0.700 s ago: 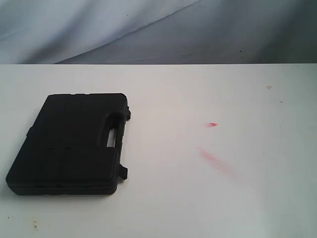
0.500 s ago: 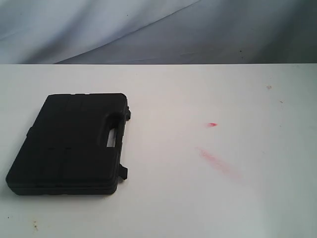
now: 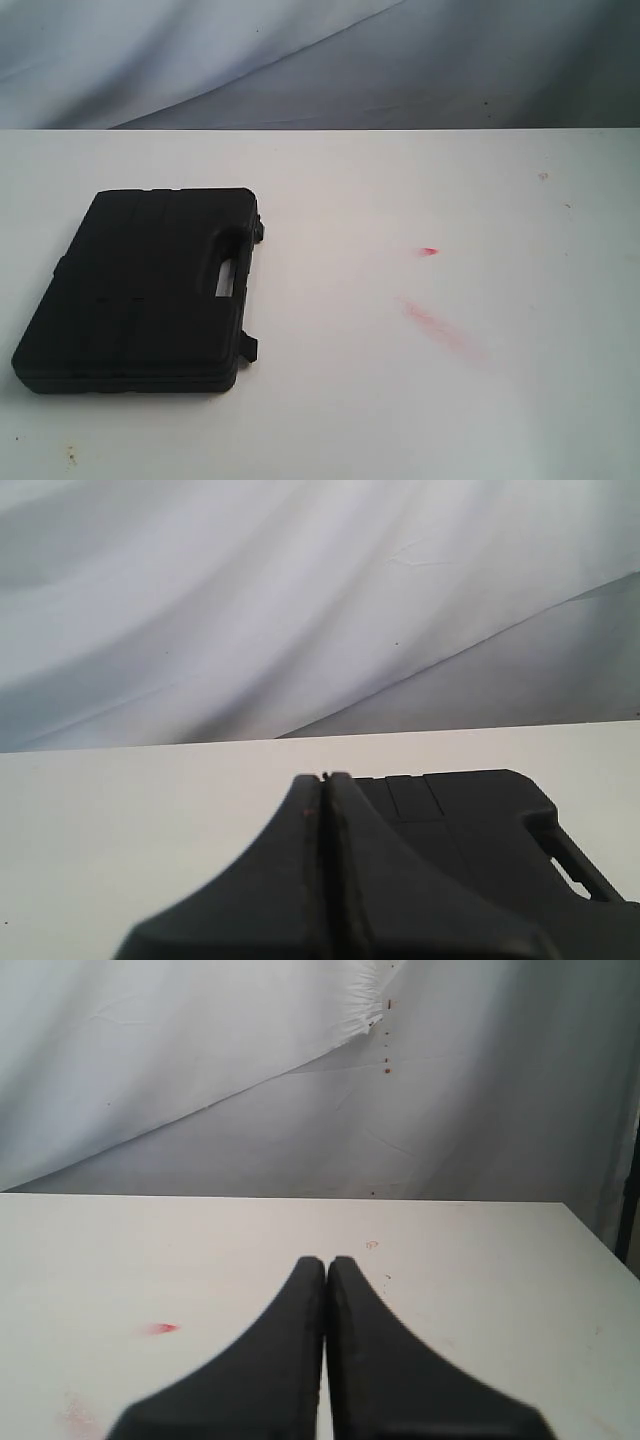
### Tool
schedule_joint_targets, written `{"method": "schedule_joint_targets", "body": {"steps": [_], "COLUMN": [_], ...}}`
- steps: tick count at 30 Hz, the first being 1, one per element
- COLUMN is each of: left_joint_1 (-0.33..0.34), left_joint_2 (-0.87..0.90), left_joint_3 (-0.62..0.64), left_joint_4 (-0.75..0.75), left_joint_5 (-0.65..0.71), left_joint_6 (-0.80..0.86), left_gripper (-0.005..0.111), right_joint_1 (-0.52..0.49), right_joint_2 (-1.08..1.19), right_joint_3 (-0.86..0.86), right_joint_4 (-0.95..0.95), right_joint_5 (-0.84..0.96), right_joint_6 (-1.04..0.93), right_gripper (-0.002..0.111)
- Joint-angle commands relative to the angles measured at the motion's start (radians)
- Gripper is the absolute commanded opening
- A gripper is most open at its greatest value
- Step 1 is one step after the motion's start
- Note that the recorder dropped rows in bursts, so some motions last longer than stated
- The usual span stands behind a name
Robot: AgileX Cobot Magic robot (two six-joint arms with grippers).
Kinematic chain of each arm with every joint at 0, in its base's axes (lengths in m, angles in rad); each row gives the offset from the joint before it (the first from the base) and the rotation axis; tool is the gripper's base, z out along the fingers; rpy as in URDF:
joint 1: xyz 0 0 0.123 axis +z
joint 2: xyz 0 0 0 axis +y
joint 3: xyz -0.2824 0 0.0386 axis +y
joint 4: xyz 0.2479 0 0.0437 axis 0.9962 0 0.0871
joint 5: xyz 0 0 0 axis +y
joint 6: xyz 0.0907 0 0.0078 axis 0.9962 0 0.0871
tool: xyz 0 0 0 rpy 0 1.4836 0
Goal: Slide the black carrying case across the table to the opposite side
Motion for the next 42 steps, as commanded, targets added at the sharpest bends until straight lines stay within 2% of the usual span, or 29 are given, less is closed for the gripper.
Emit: {"method": "schedule_joint_targets", "body": {"steps": [1, 28, 33, 35, 42], "left_joint_1": [-0.006, -0.006, -0.006, -0.006, -0.006], "left_joint_2": [-0.005, -0.005, -0.005, -0.005, -0.005], "left_joint_3": [0.004, 0.004, 0.004, 0.003, -0.173], "left_joint_4": [0.001, 0.001, -0.043, -0.044, 0.006], "left_joint_5": [-0.002, -0.002, -0.12, -0.122, -0.005], "left_joint_6": [0.0, 0.008, -0.007, -0.008, 0.008], "left_gripper": [0.0, 0.0, 0.0, 0.0, 0.0], "right_joint_1": [-0.006, -0.006, -0.006, -0.006, -0.006], "right_joint_2": [-0.006, -0.006, -0.006, -0.006, -0.006], "right_joint_3": [0.003, 0.003, 0.003, 0.003, 0.003], "right_joint_4": [0.003, 0.003, 0.003, 0.003, 0.003], "right_joint_5": [-0.011, -0.011, -0.011, -0.011, -0.011], "right_joint_6": [0.0, 0.0, 0.0, 0.0, 0.0], "right_gripper": [0.0, 0.0, 0.0, 0.0, 0.0]}}
